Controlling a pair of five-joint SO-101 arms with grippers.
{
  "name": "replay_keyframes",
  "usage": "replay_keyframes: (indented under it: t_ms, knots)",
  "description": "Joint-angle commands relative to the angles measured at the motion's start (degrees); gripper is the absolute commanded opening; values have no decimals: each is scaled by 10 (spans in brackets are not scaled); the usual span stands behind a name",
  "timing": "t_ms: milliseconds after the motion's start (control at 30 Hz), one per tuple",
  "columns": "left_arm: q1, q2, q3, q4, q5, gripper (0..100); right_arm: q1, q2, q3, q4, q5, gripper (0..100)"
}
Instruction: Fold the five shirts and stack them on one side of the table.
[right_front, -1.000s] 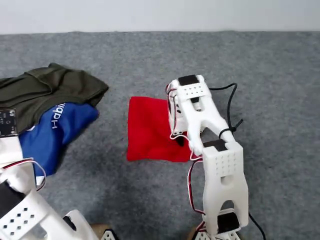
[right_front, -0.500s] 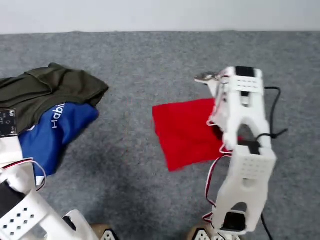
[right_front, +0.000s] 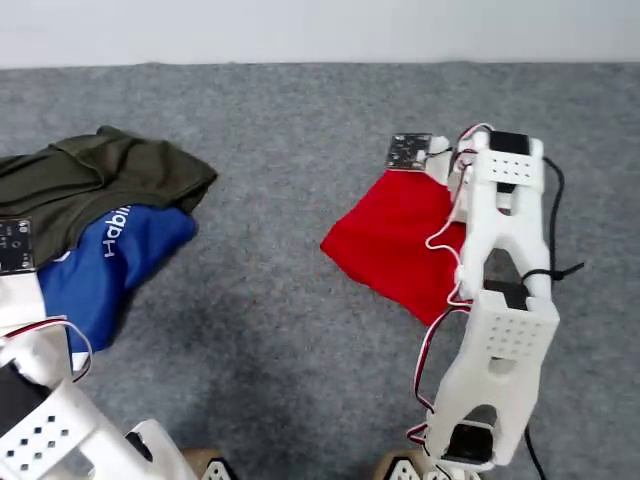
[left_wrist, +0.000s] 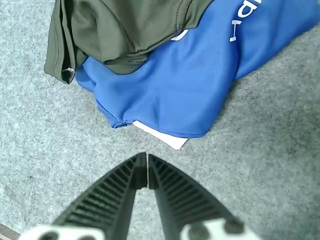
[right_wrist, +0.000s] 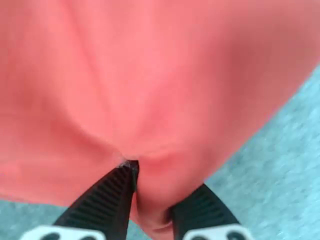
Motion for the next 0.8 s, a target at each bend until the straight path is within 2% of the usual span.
replay_keyframes:
  t_ms: [0, 133, 200, 400, 500, 633, 700, 767]
  knots:
    - [-1, -9, -2, -11, -6, 15, -14, -64, -34, 14, -50, 80]
    - [-1, -9, 11, -12, -6, 15, -18, -104, -43, 64, -216, 268]
    - [-1, -9, 23, -15, -7, 15, -22, -125, -43, 83, -294, 305]
    - [0, -9, 29, -18, -7, 15, -40, -175, -43, 122, -529, 299]
    - [0, -9, 29, -16, -7, 15, -49, -189, -43, 149, -631, 248]
    - [-1, -9, 30, -15, -7, 15, -59, -197, -40, 155, -835, 166]
    - [-1, -9, 28, -15, -7, 15, -64, -192, -33, 165, -942, 165]
    - [-1, -9, 27, -15, -7, 15, -65, -179, -25, 175, -1016, 175]
